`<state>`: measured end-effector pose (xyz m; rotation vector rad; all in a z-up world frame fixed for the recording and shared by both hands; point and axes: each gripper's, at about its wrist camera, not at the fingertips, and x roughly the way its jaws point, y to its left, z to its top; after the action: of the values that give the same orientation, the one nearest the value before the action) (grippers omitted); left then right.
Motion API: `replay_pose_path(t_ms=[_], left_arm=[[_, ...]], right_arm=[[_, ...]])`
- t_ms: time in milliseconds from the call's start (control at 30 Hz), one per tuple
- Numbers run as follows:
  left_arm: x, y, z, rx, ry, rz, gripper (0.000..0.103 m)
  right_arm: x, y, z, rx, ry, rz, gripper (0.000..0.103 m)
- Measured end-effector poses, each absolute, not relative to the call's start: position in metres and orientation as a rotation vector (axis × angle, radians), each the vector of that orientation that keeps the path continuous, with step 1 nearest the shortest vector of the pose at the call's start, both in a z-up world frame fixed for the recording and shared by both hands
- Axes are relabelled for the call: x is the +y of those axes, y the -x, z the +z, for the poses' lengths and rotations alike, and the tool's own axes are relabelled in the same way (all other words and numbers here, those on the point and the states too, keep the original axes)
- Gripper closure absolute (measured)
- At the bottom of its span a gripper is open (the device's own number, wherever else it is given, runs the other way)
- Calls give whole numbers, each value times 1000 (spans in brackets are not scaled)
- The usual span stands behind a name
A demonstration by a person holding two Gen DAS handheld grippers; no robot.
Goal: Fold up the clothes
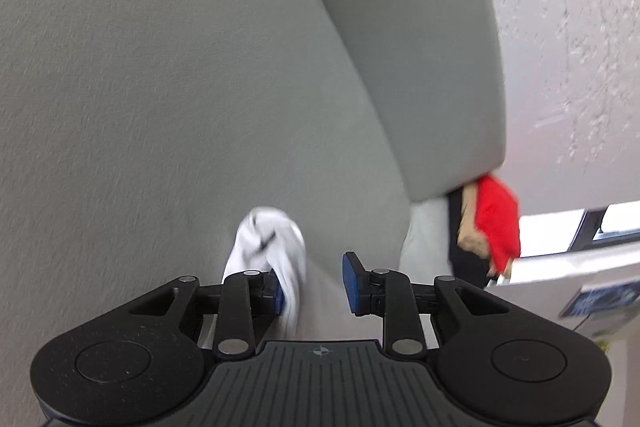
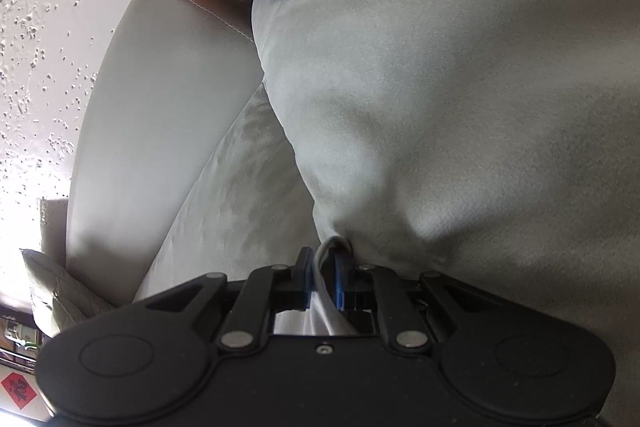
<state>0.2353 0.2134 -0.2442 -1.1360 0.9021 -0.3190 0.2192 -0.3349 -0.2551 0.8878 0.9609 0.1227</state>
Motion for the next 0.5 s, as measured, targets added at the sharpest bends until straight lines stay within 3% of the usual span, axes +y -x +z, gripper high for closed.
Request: replay_pose_path(t_ms=[67, 233, 267, 300, 333, 500], left_arm=[[218, -233, -241, 856, 1133, -251, 103], [218, -222, -234, 822, 1064, -191, 103], [219, -221, -235, 824, 1073, -192, 97], [220, -220, -236, 820, 1091, -195, 80], [222, -220, -237, 815, 1113, -200, 74], [225, -219, -240, 801, 1184, -197, 71]], right_arm=[[-334, -219, -255, 960, -886, 124, 93], [-334, -219, -254, 959, -883, 133, 93], [-334, -219, -255, 959, -884, 135, 93], [-335, -219, -255, 958, -886, 137, 93], [-335, -219, -255, 957, -887, 139, 93], [-336, -218, -256, 952, -902, 150, 91]])
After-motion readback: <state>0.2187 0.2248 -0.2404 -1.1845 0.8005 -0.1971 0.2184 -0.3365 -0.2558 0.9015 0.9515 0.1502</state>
